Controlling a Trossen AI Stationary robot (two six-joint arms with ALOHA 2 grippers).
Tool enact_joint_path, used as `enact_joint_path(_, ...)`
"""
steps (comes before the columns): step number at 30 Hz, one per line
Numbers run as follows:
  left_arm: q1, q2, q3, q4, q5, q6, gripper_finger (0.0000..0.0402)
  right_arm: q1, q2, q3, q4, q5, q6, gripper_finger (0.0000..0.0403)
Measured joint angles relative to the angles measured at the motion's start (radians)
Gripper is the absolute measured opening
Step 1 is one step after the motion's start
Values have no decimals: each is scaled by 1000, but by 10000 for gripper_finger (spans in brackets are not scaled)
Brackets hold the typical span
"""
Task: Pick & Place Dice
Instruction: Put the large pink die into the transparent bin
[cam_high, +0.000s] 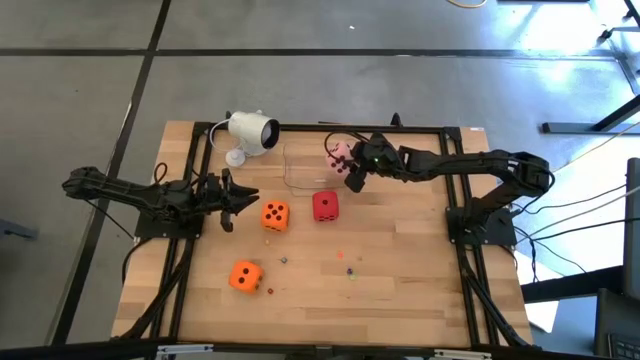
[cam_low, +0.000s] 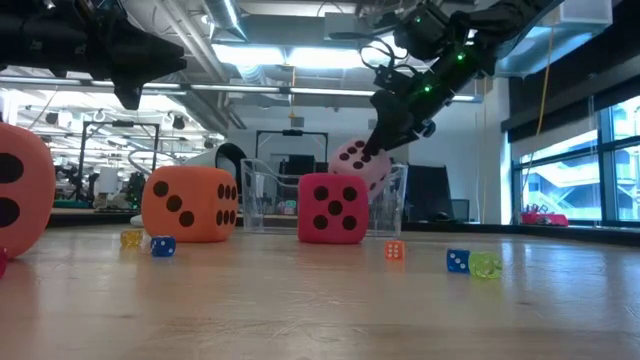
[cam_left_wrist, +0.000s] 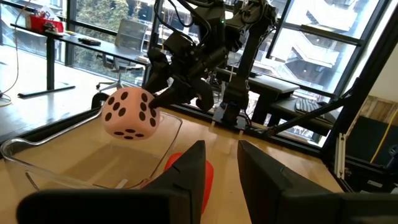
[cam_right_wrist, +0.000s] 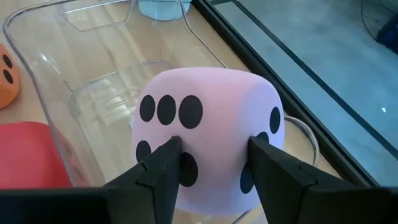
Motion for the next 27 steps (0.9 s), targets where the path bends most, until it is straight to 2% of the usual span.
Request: enact_joint_path(27, 0, 0, 0, 0, 0, -1, 88, 1, 0, 0, -6, -9, 112, 181)
